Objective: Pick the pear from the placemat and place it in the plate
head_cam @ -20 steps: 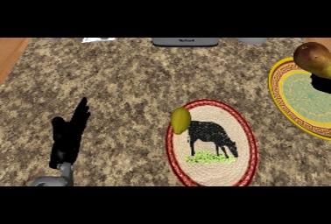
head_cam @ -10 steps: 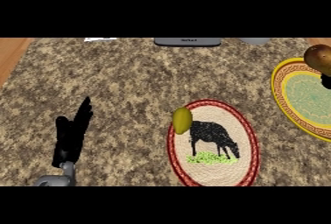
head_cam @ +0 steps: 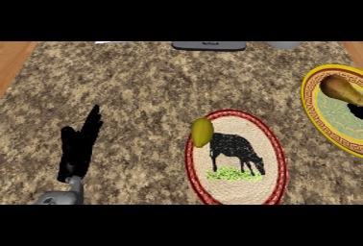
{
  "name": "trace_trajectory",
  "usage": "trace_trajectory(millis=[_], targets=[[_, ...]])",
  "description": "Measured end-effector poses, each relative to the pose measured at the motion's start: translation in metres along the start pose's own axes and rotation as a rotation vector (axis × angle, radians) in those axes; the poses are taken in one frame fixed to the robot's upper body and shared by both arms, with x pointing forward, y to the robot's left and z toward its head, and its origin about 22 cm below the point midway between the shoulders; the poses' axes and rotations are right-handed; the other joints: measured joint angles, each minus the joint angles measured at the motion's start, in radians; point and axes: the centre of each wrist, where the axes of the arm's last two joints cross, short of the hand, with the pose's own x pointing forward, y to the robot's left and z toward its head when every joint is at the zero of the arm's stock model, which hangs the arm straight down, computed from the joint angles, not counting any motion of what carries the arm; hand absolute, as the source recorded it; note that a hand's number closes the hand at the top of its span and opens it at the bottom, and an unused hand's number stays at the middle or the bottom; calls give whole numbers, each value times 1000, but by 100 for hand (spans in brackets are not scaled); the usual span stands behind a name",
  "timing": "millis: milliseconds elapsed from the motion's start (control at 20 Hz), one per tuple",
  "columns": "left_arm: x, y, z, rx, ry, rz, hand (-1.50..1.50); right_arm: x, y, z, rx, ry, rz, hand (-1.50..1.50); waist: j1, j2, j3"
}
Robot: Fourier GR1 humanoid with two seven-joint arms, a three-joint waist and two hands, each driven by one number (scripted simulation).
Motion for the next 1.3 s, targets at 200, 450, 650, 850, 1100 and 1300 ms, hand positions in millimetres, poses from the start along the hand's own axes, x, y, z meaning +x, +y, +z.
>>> trace_trajectory(millis=[200,450,650,850,1100,1300], targets=[[-4,-2,0,1,5,-4,0,-7,8,-1,80,-42,-12,-150,0,0,0],[-2,-3,2,5,5,2,0,-16,-1,0,49,-193,-195,-150,-8,-2,2],[-3,2,0,18,14,5,0,-22,-9,1,-40,-281,-469,-150,-21,-4,2],[-3,6,2,13,13,8,0,-47,-23,11,-81,-308,-666,-150,-20,-5,2],[-3,2,4,12,14,8,0,-72,-29,23,-65,-330,-787,-150,-13,-3,1],[0,-2,2,5,4,3,0,-86,-25,31,-64,-359,-824,-150,-8,0,2]])
